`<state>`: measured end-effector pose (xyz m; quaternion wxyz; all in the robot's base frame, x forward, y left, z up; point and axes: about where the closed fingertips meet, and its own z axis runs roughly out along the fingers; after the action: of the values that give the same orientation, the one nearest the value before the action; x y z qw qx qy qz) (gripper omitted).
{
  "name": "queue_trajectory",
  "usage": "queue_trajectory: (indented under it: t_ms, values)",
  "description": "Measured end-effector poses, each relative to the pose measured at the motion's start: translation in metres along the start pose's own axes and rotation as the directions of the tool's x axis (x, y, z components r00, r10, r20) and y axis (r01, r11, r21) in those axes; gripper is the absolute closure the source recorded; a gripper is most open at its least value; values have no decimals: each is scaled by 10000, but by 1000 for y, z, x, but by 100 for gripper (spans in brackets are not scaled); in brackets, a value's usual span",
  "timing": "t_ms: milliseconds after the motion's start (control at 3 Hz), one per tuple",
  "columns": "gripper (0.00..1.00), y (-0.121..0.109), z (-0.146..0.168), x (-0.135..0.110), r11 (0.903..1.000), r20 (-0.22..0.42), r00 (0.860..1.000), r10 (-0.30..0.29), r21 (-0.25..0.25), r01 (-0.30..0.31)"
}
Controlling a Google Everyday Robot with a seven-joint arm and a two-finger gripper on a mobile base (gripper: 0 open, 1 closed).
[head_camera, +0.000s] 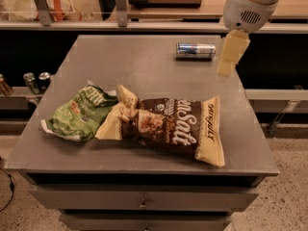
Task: Place redbull can upright
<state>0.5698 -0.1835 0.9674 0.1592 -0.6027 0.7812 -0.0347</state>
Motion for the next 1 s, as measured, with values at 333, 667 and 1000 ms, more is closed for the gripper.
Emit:
queue_trajectory:
  t_ms: [333, 667, 1000]
  values:
    - [0, -42, 32, -15, 9994, -13, 9998, -210, 274, 210]
    - [0, -46, 36, -19, 9987, 121, 9994, -331, 380, 326]
    - [0, -59, 45, -27, 9952, 322, 9968, -736, 676, 713]
